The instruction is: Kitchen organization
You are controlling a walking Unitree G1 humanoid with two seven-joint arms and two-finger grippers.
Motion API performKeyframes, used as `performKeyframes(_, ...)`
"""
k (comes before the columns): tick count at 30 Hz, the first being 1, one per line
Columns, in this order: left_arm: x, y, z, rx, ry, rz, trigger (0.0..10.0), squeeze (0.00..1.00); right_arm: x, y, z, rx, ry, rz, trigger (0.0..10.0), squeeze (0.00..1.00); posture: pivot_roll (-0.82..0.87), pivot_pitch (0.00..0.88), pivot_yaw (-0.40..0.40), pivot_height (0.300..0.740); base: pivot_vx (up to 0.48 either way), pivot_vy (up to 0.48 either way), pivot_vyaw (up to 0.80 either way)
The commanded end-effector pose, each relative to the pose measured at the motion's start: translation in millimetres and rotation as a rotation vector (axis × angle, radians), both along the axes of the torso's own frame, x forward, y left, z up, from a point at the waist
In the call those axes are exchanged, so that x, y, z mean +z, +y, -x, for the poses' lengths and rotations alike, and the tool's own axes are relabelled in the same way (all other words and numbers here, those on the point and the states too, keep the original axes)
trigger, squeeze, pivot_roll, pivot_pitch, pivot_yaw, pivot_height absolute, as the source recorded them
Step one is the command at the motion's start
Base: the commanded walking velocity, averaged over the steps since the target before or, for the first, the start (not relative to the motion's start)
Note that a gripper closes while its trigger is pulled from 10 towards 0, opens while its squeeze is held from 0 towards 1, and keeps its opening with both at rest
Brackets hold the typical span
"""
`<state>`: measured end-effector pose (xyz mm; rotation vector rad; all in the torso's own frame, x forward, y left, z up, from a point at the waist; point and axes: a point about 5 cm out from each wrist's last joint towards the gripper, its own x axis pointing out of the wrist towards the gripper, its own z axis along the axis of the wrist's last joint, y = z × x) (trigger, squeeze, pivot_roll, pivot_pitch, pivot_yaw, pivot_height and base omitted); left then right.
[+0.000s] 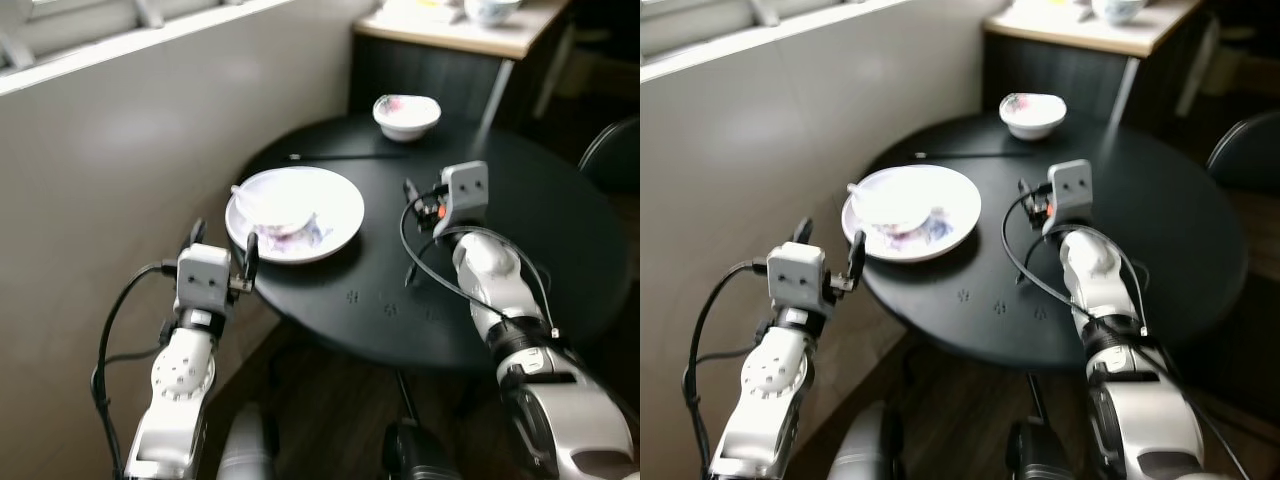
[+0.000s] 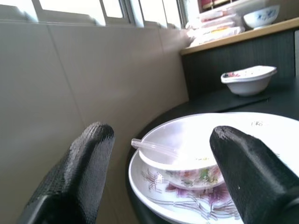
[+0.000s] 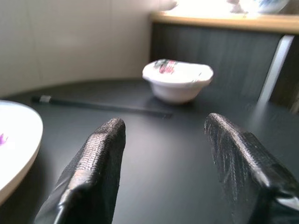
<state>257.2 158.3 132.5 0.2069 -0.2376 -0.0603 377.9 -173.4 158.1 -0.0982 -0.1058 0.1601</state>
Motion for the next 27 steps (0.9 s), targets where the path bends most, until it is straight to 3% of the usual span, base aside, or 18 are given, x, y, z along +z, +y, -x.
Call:
performKeyframes(1,5,1.6,-0.7,0.010,-0.024,0.000,10.0,0.00,20,1.5,-0.6,-0.010,-0.102,0.016,10.0,0.00,0.00,0.000,0.015,0.720,0.000,0.000,0.00)
performKeyframes(4,6,1.5,-1.1,0.011,-0.027,0.003,10.0,0.00,30,3.5,0.8,-0.017,-0.171,0.048,10.0,0.00,-0.01,0.004,0.015,0.735,0.000,0.000,0.00)
performKeyframes(11,6,0.4,-1.7,0.010,-0.028,0.006,10.0,0.00,31,6.9,5.6,-0.025,-0.211,0.050,10.0,0.00,-0.01,0.009,0.013,0.740,0.000,0.000,0.00)
performKeyframes(27,6,-0.6,-2.1,0.007,-0.025,0.008,10.0,0.00,28,15.7,11.9,-0.009,-0.219,0.053,10.0,0.00,-0.02,0.013,0.012,0.740,0.000,0.000,0.00)
